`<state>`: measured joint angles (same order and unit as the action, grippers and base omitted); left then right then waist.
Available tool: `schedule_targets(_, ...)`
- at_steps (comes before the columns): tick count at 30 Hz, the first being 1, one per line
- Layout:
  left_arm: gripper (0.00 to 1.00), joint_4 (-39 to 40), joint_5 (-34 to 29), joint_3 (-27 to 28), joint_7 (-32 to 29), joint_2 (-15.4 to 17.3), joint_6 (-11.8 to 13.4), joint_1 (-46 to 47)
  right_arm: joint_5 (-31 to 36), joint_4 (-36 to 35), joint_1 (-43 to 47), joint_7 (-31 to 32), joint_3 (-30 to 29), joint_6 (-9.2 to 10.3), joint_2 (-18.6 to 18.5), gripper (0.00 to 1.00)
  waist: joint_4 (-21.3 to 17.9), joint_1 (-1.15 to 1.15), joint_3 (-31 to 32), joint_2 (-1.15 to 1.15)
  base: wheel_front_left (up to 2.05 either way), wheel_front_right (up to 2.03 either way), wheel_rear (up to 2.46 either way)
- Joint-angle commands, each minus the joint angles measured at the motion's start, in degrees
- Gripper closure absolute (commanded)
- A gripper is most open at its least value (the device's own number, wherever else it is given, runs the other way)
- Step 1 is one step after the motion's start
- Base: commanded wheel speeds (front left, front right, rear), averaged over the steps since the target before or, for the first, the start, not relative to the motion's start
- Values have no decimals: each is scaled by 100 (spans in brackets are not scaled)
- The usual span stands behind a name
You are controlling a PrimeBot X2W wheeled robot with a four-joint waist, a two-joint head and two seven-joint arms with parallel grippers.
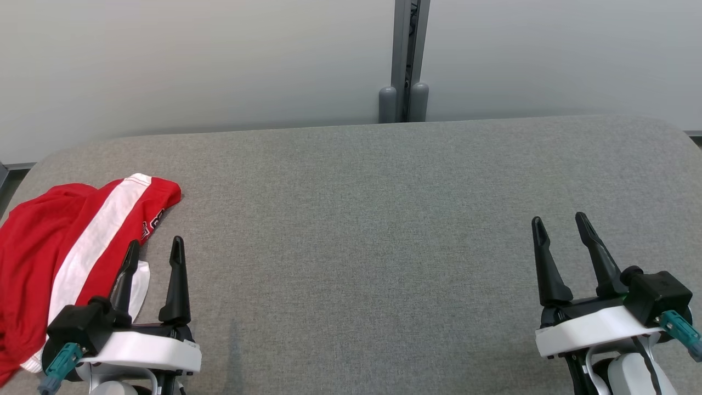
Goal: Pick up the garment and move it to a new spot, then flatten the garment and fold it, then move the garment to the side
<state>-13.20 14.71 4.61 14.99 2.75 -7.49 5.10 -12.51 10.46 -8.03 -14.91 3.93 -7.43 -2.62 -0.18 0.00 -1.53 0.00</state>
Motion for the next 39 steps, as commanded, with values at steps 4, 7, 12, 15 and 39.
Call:
schedule_targets(4, 0, -12, -25, 21, 29, 26, 0, 99, -7, 34, -55, -44, -12, -10, -49, 0, 8, 0, 5, 0, 0, 0, 0)
schedule_targets(7, 0, -16, -46, 25, 29, 26, 0, 97, -7, 36, -58, -44, -13, -10, -49, 0, 9, 0, 4, 0, 0, 0, 0)
schedule_targets(12, 0, -16, -86, 26, 29, 26, 0, 97, -9, 29, -52, -44, -5, -10, -49, 0, 8, 0, -4, 0, 0, 0, 0)
schedule_targets(15, 0, -12, -92, 24, 29, 26, 0, 103, -16, 28, -54, -44, 3, -10, -49, 0, 10, 0, -19, 0, 0, 0, 0)
schedule_targets(39, 0, -65, -177, 101, 28, 26, 0, 190, 46, 20, -92, -39, -17, -10, -46, 0, 581, 0, -109, 0, 0, 0, 0)
